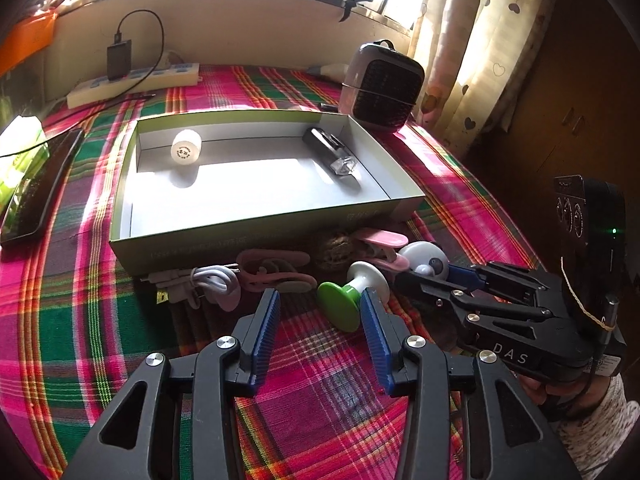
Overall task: Organize objects
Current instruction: 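Close the left gripper on the green-and-white suction toy while the right gripper holds the face toy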
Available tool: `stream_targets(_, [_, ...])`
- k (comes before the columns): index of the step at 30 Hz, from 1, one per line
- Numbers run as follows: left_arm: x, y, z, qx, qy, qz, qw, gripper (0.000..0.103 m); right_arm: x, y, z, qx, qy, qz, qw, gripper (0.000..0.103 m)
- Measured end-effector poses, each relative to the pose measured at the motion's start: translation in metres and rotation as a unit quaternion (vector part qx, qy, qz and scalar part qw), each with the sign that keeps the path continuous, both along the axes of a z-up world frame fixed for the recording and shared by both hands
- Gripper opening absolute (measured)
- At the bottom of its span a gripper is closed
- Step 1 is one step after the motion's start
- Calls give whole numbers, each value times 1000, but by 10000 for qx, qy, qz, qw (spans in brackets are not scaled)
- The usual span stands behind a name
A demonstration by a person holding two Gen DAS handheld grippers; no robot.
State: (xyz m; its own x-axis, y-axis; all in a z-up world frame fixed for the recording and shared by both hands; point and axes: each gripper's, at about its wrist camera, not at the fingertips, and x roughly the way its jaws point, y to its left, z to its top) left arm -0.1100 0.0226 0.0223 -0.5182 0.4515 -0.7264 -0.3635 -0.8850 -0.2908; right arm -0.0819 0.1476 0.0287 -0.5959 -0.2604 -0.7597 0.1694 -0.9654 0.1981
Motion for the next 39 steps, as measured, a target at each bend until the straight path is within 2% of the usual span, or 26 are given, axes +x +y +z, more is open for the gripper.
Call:
stream_targets(13, [-9, 29, -9, -275, -86, -376, 9989, 43, 11, 11, 1, 62, 13, -112, 9999, 31])
stream_targets(39, [-12, 39, -13, -398, -159, -231, 9988, 41, 13, 17, 1, 0, 1, -141, 9999, 31])
